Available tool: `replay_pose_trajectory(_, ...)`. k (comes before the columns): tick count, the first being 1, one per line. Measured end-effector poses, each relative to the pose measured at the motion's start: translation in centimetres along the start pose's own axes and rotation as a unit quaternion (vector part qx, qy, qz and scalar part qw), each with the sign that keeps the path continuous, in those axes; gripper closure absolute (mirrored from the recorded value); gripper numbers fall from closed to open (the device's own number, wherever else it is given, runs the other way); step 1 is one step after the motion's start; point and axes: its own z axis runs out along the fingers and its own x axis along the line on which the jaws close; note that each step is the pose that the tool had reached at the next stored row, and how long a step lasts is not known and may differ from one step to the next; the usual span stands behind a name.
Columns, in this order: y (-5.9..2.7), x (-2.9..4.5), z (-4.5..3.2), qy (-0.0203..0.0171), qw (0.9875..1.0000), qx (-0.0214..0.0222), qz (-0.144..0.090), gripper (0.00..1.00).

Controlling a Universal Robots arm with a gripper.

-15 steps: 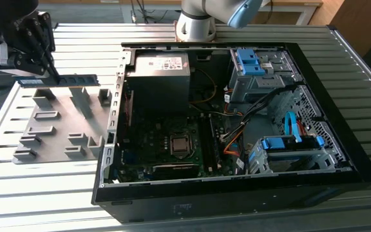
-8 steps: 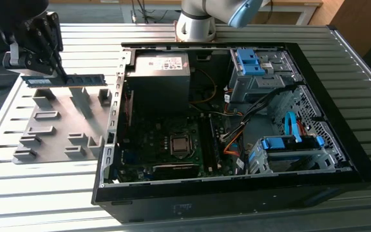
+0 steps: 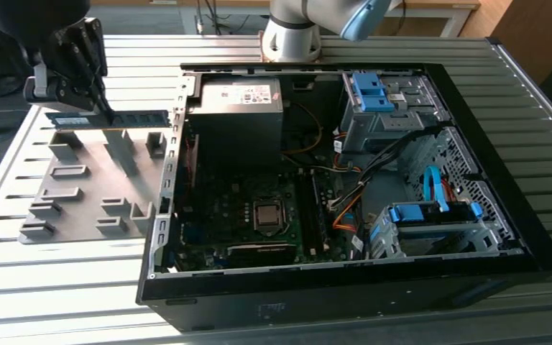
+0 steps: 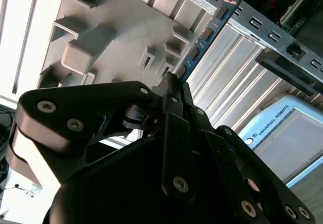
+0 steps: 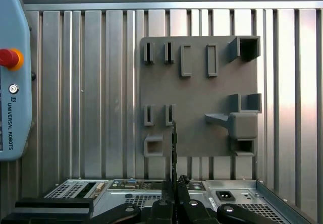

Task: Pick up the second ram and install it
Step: 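Pick up the second ram and move it above second insertion slot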

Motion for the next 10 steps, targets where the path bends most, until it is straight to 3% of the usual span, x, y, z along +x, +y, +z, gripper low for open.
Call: replay_pose_trajectory(10,-1.78,-0.03,0.00,0.0000,1.0000,-0.0001,0.000,0.86)
